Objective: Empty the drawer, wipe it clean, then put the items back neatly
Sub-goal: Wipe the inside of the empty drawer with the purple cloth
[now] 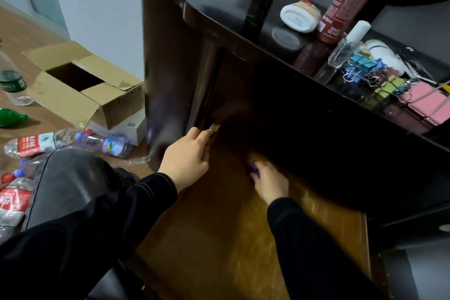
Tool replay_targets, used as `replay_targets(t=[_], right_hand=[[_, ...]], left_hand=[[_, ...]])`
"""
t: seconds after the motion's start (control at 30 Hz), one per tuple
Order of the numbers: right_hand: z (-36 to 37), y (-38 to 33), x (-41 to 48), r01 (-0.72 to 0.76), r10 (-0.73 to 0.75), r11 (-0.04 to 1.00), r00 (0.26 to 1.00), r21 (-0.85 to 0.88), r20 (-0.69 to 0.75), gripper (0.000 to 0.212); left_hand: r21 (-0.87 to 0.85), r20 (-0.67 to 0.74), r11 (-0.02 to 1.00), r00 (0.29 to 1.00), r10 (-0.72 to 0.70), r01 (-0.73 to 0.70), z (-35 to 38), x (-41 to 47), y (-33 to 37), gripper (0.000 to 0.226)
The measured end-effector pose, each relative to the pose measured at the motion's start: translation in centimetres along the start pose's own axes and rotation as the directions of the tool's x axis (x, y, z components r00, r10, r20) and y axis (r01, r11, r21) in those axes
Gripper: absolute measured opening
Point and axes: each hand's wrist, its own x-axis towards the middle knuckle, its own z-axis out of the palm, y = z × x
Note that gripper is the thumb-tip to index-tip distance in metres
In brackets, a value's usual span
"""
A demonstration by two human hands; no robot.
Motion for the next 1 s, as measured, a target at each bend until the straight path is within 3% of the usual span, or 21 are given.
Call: replay_targets(t=[0.07,0.17,0.3,0.4,0.47,0.63,0.73,0.8,1.0], right_hand=[[-0.4,-0.2,2.4,-0.099,0.099,0.995,0.995,0.008,0.025,0.03],[-0.8,-0.9,2.1,-0.105,0.105,0.995,0.994,-0.003,0.035,0.027],[0.3,-1.5,-4.0,0.089,-0.087,0.994,0.996,-0.058,0.036,0.043],[0.9,-2.0,-8.5,0.25,-0.248,0.966,0.968,-0.059,0.05,0.042],[0.7,-2.0,-8.8,0.274,-0.27,0.96,0.961,-0.052,0.061,0.042],[-0.7,-2.6,-1.9,0.106,-0.106,0.991,0.994,-0.075,0.012,0.047],[-1.5,-3.2,2.8,-0.081,0.081,0.997,0.995,0.01,0.06,0.03],[-1.6,-3.2,3.9,-0.13,0.124,0.99,0.988,0.054,0.094,0.022],[-0.3,-1.7,-3.6,0.118,-0.116,0.988,0.993,-0.1,0.024,0.04]], left_hand=[[-0.006,0.005,1.0,1.0,0.0,0.0,0.0,0.0,0.0,0.05],[-0.011,0.008,1.0,1.0,-0.001,0.001,-0.1,0.1,0.1,0.05],[-0.012,0.014,1.0,1.0,-0.003,0.003,-0.2,0.0,0.2,0.05],[-0.006,0.03,1.0,1.0,-0.003,0.004,-0.2,-0.1,0.2,0.05],[-0.002,0.033,1.0,0.999,-0.005,0.005,-0.3,0.0,0.2,0.051],[-0.004,0.024,1.0,1.0,-0.005,0.005,-0.1,0.0,0.0,0.05],[-0.012,0.017,1.0,1.0,-0.009,0.009,-0.1,0.1,0.1,0.05],[-0.01,0.019,1.0,1.0,-0.011,0.011,-0.2,0.1,0.1,0.05],[-0.016,0.026,1.0,1.0,-0.002,0.002,-0.3,0.0,0.2,0.05]])
